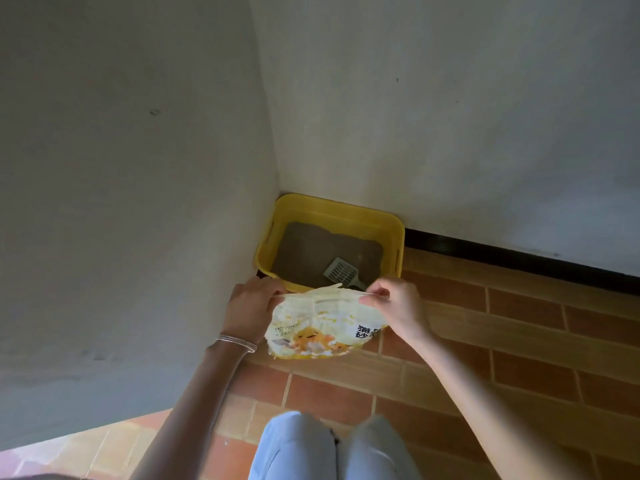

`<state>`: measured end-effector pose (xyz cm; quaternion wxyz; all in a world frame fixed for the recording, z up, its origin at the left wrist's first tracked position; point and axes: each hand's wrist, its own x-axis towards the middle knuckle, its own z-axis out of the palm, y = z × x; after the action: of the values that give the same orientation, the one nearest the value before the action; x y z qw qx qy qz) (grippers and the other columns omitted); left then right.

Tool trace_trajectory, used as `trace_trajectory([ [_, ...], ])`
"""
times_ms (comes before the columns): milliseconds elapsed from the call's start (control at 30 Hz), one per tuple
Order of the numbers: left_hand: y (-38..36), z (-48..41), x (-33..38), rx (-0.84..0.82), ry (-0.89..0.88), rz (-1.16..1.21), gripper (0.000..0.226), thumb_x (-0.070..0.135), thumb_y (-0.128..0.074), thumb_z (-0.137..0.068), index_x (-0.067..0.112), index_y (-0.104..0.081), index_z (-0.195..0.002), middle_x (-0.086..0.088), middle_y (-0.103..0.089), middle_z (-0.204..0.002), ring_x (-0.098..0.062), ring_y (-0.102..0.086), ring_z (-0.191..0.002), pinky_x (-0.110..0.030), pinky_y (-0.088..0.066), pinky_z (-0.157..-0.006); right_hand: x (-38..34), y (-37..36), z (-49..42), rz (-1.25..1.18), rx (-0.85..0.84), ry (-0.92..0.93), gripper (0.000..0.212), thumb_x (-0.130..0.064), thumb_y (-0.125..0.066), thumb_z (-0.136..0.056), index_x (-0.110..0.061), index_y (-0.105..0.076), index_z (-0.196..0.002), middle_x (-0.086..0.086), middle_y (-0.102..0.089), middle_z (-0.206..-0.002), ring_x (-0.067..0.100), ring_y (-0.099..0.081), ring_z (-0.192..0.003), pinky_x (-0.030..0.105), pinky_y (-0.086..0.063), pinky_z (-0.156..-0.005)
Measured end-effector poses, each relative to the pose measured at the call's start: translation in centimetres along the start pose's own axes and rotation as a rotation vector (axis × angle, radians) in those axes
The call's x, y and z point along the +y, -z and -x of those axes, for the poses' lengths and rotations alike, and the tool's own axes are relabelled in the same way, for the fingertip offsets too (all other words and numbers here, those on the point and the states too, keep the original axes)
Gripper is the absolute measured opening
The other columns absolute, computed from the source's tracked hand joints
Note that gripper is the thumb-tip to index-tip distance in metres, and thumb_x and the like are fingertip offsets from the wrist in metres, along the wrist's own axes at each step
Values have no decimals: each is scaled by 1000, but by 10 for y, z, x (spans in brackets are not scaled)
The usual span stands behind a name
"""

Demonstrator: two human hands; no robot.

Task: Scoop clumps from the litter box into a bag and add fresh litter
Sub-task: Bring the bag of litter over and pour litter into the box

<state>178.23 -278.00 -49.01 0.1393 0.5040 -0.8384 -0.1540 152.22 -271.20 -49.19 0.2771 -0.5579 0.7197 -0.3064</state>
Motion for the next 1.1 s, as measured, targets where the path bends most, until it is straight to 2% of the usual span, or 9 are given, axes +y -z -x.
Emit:
trace_trajectory([
  [167,-68,-14,-42,154,-90,-5,5,17,-62,-79,20,-62,-76,8,-63,-73,-19,-56,-69,-27,-32,-64,54,-44,-31,15,89,182,16,-23,-80,-68,-17,-65,-65,-10,-59,-68,6,-57,-63,26,-46,-55],
  [267,-89,-36,-59,274,-107,1,17,30,-43,-85,25,-59,-81,9,-62,-77,-13,-46,-75,-27,-25,-65,69,-56,-58,-19,177,318,19,-27,-77,-71,-13,-65,-68,-7,-60,-69,4,-57,-64,21,-47,-56],
  [433,-110,-64,-81,426,-204,75,17,33,-49,-86,24,-63,-84,7,-66,-79,-13,-47,-76,-30,-31,-70,86,-67,-91,-26,277,438,22,-33,-72,-72,-11,-69,-73,-5,-63,-73,3,-57,-70,11,-44,-63],
  [567,-122,-67,-88,576,-267,86,18,34,-54,-86,20,-65,-89,-1,-65,-84,-22,-53,-80,-33,-40,-75,95,-70,-87,-47,357,483,31,-34,-74,-69,-12,-71,-90,-2,-65,-88,13,-61,-84,23,-46,-78],
  [700,-131,-43,-82,625,-86,332,37,27,-68,-79,7,-60,-109,-9,-59,-107,-19,-51,-99,-13,-34,-90,109,-71,-56,-95,402,352,62,-26,-77,-68,-11,-56,-124,-1,-54,-123,7,-49,-116,12,-34,-100],
  [800,-145,-21,-78,583,95,519,60,14,-78,-74,12,-48,-126,-2,-52,-125,-9,-50,-108,-4,-36,-86,136,-85,-30,-192,405,202,87,-20,-80,-67,-14,-34,-141,4,-41,-142,14,-43,-127,27,-36,-106],
  [867,-156,-9,-78,627,132,624,72,11,-78,-73,18,-40,-134,4,-48,-131,3,-51,-106,-3,-38,-84,155,-98,-17,-306,398,161,97,-21,-79,-64,-14,-25,-144,7,-39,-144,15,-44,-127,28,-37,-105],
  [1000,-185,14,-74,677,221,778,83,7,-78,-73,12,-32,-142,7,-50,-124,16,-53,-98,-2,-42,-78,181,-129,6,-428,330,119,85,-14,-77,-62,-13,-37,-136,0,-50,-127,5,-53,-114,12,-41,-96],
  [1100,-215,32,-75,582,275,760,58,11,-78,-73,6,-48,-123,0,-61,-107,-11,-61,-93,-4,-43,-70,199,-153,17,-435,295,113,66,-4,-76,-67,-22,-47,-123,1,-55,-124,-2,-55,-109,11,-42,-94],
])
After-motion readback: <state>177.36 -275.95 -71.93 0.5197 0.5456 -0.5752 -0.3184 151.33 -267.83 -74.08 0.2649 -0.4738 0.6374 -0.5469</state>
